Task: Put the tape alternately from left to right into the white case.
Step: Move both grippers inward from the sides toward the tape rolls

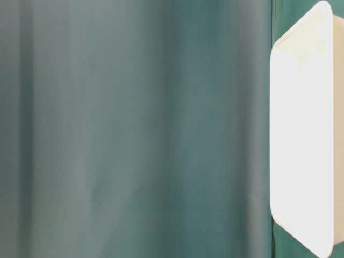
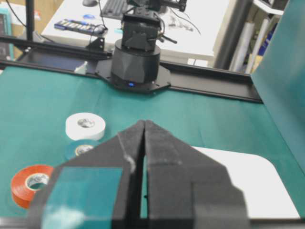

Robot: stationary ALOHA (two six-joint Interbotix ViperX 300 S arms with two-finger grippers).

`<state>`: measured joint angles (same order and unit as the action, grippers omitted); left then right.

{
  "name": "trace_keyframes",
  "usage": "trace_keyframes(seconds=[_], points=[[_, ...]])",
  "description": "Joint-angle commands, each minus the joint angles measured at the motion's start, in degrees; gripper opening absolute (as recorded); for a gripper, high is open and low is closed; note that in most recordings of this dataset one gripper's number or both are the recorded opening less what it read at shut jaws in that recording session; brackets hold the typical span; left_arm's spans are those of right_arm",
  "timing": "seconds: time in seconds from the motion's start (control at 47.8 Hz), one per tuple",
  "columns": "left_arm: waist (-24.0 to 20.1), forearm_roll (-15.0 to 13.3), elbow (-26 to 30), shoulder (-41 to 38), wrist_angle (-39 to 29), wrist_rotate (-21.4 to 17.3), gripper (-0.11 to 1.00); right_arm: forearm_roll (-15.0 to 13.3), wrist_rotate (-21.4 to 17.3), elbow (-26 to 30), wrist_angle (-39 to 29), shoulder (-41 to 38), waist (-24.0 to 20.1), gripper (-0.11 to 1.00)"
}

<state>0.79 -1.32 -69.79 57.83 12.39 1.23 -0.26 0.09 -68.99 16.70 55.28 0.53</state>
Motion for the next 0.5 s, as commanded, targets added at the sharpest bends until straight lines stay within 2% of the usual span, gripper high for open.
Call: trace_keyframes(seconds=[0.0, 0.125, 0.251, 0.356, 0.481], points=[[0.3, -0.2, 0.6, -1.3, -0.2, 0.1, -0.11, -0.1, -0.2, 0.6, 0.4, -1.4, 0.1, 0.0], [0.3, -0.2, 0.4, -3.0, -0.8, 0.0, -0.08, -0.1, -0.3, 0.6, 0.4, -2.9, 0.1, 0.0], [0.3, -0.2, -0.2, -4.1, -1.1, 0.0, 0.06, -0.1, -0.3, 0.4, 0.4, -4.0, 0.1, 0.02], [0.3, -0.2, -0.7, -4.6, -2.2, 0.0, 0.28, -0.1, -0.4, -0.3, 0.4, -4.4, 0.1, 0.19], [0.3, -0.2, -1.1, -4.9, -3.3, -0.8, 0.66, -0.1, -0.4, -0.9, 0.4, -5.1, 0.1, 0.55]])
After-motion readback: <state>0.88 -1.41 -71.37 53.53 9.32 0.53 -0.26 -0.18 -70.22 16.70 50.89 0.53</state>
